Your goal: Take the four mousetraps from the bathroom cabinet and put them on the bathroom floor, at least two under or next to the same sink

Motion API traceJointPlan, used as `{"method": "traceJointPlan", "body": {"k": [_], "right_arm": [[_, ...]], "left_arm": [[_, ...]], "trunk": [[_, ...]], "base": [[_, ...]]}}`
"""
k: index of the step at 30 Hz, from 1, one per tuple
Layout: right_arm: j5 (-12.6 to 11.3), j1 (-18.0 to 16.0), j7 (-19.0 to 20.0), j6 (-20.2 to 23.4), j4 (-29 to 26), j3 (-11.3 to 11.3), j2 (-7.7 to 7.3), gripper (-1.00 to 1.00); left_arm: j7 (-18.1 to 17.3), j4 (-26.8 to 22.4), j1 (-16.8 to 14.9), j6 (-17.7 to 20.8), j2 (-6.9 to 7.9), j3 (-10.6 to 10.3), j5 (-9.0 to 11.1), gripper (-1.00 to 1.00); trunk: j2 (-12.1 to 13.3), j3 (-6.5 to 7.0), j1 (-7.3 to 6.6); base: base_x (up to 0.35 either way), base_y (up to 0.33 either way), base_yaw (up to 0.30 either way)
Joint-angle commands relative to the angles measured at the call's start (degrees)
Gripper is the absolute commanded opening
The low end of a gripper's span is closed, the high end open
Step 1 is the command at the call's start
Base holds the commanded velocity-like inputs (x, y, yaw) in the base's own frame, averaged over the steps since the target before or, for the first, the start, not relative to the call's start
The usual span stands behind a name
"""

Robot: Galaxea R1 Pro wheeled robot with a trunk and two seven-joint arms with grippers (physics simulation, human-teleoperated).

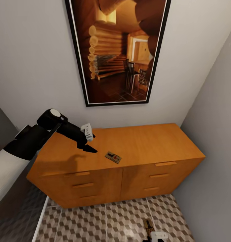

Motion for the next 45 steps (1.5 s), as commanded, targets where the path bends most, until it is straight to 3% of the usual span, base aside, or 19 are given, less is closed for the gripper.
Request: {"method": "traceJointPlan", "body": {"k": [1, 17, 28, 45], "right_arm": [[-0.5, -0.1, -0.2, -0.2, 0.1, 0.5, 0.02, -1.00], [-0.5, -0.1, -0.2, -0.2, 0.1, 0.5, 0.09, -1.00], [-0.5, -0.1, -0.2, -0.2, 0.1, 0.5, 0.11, -1.00], [-0.5, -0.1, -0.2, -0.2, 0.1, 0.5, 0.18, -1.00]], "left_arm": [[-0.4, -0.1, -0.1, 0.6, 0.03, -0.1, -0.4, 1.00], [-0.4, 0.0, -0.1, 0.6, 0.03, -0.2, -0.4, 1.00], [-0.2, 1.5, -0.1, 0.5, 0.03, -3.4, -0.4, 1.00], [0.0, 2.6, 0.0, 0.5, 0.03, -3.8, -0.4, 1.00]], "trunk": [[-0.1, -0.12, 0.06], [-0.1, -0.14, 0.06], [-0.1, -0.14, 0.06], [-0.1, -0.19, 0.06]], "base": [[0.213, 0.000, 0.000], [0.036, 0.000, 0.000], [0.000, 0.000, 0.000], [0.000, 0.000, 0.000]]}}
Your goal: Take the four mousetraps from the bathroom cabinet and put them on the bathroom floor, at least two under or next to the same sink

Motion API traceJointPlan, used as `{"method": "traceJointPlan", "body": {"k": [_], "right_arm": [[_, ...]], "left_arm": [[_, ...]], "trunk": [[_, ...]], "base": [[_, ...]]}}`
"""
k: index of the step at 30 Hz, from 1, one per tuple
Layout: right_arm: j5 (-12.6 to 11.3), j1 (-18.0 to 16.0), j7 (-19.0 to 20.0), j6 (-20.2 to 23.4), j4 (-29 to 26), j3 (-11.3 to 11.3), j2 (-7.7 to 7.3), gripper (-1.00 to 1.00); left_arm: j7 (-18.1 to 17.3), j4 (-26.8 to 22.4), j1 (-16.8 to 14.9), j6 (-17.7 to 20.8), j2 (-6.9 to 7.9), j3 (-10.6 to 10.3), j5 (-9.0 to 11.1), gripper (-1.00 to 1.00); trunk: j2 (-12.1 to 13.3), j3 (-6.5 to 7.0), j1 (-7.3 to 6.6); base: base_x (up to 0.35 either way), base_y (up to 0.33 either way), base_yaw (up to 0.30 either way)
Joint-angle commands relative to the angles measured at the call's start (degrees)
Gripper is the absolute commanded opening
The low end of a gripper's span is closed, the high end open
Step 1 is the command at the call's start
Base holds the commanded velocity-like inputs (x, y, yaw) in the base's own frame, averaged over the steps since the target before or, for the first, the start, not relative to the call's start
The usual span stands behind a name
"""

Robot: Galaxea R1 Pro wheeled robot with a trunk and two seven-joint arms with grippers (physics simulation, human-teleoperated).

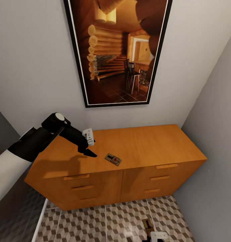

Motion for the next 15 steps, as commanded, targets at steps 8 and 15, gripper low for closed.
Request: {"method": "traceJointPlan", "body": {"k": [8, 15], "right_arm": [[-0.5, 0.0, -0.2, -0.2, 0.0, 0.5, 0.03, -1.00], [-0.5, 0.0, -0.2, -0.2, 0.0, 0.5, 0.02, -1.00]], "left_arm": [[-0.4, 0.4, -0.1, 0.6, -0.01, -0.1, -0.4, 1.00], [-0.4, 0.5, -0.1, 0.6, 0.00, -0.1, -0.4, 1.00]], "trunk": [[-0.1, -0.56, 0.03], [-0.1, -1.05, 0.03]], "base": [[0.000, 0.000, 0.000], [0.000, 0.000, 0.000]]}}
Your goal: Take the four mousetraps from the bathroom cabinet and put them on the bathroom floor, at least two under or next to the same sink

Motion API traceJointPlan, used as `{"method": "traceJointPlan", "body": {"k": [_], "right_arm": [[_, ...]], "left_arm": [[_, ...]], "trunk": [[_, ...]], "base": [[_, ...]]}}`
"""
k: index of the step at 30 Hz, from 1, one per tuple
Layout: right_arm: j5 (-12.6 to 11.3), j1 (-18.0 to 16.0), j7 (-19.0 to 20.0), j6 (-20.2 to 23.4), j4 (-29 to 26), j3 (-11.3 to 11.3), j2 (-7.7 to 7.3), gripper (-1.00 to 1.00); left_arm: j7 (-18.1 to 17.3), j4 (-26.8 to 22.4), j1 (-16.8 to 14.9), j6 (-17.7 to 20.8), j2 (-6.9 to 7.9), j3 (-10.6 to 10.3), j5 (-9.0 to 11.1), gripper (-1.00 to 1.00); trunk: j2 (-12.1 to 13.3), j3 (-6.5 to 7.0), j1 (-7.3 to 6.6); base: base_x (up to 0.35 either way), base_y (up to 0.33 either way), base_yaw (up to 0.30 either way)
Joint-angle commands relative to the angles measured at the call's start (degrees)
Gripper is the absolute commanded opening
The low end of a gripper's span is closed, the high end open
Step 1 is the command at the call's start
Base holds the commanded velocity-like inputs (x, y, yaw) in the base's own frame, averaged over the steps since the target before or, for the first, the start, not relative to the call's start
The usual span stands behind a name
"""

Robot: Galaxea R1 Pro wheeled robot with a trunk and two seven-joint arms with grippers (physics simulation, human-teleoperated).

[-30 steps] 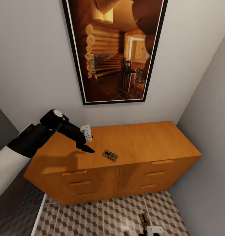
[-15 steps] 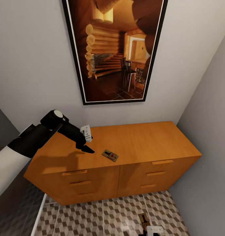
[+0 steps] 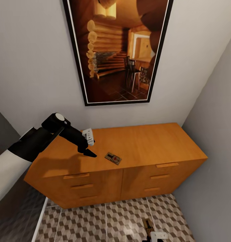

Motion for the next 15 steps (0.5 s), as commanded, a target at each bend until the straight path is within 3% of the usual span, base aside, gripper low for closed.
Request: {"method": "traceJointPlan", "body": {"k": [1, 15], "right_arm": [[-0.5, 0.0, -0.2, -0.2, 0.1, 0.5, 0.01, -1.00], [-0.5, -0.1, -0.2, -0.2, 0.1, 0.5, 0.04, -1.00]], "left_arm": [[-0.4, -0.1, -0.1, 0.6, 0.03, 0.0, -0.4, 1.00], [-0.1, -0.1, -0.1, 0.6, 0.03, 0.0, -0.4, 1.00]], "trunk": [[-0.1, -0.18, 0.03], [-0.1, -0.80, 0.03]], "base": [[0.000, 0.000, 0.000], [0.000, 0.000, 0.000]]}}
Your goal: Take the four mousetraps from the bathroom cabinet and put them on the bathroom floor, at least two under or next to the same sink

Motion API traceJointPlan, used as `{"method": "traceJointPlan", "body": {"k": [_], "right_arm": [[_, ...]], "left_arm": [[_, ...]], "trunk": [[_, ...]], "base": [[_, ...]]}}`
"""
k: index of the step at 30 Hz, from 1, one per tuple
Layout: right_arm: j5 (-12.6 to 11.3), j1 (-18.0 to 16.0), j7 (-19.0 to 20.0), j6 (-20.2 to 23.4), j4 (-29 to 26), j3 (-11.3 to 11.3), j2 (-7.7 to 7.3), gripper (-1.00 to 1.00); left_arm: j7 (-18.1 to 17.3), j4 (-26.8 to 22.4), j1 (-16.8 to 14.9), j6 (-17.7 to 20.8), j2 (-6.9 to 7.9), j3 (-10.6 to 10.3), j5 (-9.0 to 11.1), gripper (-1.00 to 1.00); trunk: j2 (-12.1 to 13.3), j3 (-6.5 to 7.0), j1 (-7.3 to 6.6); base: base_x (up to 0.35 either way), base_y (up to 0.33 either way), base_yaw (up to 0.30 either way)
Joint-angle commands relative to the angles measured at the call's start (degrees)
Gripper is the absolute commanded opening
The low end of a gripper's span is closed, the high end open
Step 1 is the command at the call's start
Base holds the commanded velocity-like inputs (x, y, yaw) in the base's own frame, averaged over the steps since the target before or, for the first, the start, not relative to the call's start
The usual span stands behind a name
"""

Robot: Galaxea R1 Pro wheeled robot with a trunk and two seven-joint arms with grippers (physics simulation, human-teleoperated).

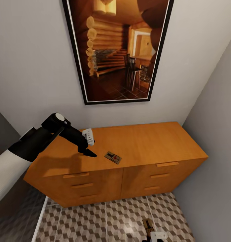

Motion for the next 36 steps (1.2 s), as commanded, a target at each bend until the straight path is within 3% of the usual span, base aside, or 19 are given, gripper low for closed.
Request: {"method": "traceJointPlan", "body": {"k": [1, 21, 32, 36], "right_arm": [[-0.5, 0.0, -0.2, -0.2, 0.1, 0.5, 0.03, -1.00], [-0.5, -0.1, -0.2, -0.2, 0.1, 0.5, 0.03, -1.00], [-0.4, -0.1, 0.0, -0.3, 0.1, 0.5, -0.06, -1.00], [-0.3, 0.0, 2.0, -1.5, 0.3, 0.5, -0.53, -1.00]], "left_arm": [[-0.2, -0.1, -0.1, 0.6, 0.03, 0.0, -0.4, 1.00], [1.8, 0.1, 0.0, 0.6, -0.04, -0.2, -0.3, 1.00], [1.9, 0.2, 0.1, 0.6, 0.00, -2.7, -0.3, 1.00], [1.9, 0.2, 0.1, 0.6, 0.00, -2.9, -0.3, 1.00]], "trunk": [[-0.1, -0.11, 0.03], [-0.1, -0.13, 0.03], [-0.1, -0.13, 0.03], [-0.1, -0.13, 0.03]], "base": [[0.005, 0.000, 0.000], [0.105, 0.000, 0.000], [0.004, 0.000, 0.000], [0.000, 0.000, 0.000]]}}
